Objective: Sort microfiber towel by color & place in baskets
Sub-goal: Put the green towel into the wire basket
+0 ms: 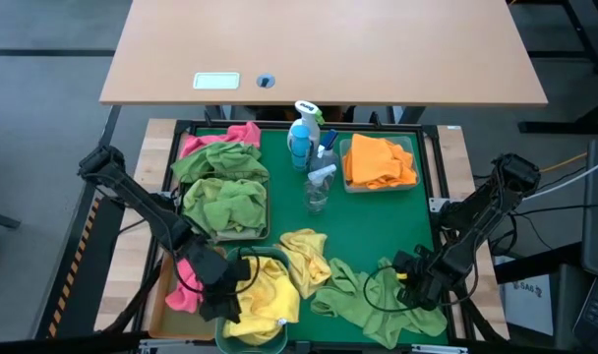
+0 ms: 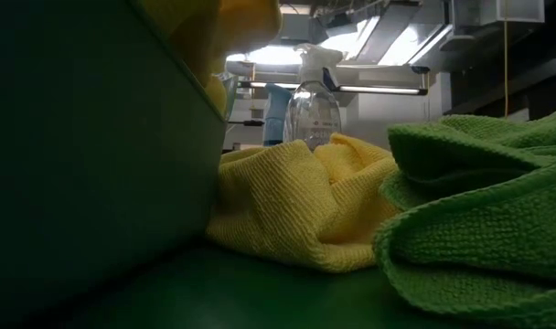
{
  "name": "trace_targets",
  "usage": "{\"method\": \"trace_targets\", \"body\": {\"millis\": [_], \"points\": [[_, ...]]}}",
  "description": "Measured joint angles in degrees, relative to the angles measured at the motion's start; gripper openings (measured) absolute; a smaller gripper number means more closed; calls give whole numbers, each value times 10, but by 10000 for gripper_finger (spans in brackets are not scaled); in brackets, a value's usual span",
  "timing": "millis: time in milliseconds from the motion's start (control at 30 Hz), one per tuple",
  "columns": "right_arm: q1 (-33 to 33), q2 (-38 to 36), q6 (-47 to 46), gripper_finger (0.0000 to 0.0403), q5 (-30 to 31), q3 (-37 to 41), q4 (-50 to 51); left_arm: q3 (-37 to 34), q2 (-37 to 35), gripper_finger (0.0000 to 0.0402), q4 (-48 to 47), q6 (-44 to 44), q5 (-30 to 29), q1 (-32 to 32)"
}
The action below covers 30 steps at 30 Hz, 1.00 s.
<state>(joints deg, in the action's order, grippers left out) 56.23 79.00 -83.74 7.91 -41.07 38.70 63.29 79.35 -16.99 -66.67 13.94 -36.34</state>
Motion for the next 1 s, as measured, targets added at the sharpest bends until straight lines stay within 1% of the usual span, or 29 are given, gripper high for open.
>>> {"method": "trace_targets", "body": {"millis": [133, 300, 400, 533, 600, 700, 767, 867, 1000], "points": [[0, 0, 11, 4, 7, -47, 53, 0, -11, 153, 11, 40, -60, 0], [0, 0, 19, 4, 49, -132, 163, 0, -11, 153, 12, 88, -153, 1], [0, 0, 25, 2, 93, -192, 233, 0, -11, 153, 12, 123, -224, 5], [0, 0, 47, 2, 161, -270, 306, 0, -11, 153, 12, 193, -338, 11], [0, -1, 63, 2, 195, -305, 325, 0, -11, 153, 13, 221, -390, 16], [0, -1, 102, 2, 241, -348, 334, 0, -11, 153, 13, 255, -448, 29], [0, -1, 127, 1, 270, -370, 334, 0, -11, 153, 15, 269, -475, 40], [-4, -1, 161, 1, 310, -392, 333, 0, -7, 153, 41, 284, -489, 62], [-28, -1, 200, 1, 320, -400, 331, 0, 8, 153, 141, 326, -490, 87]]}}
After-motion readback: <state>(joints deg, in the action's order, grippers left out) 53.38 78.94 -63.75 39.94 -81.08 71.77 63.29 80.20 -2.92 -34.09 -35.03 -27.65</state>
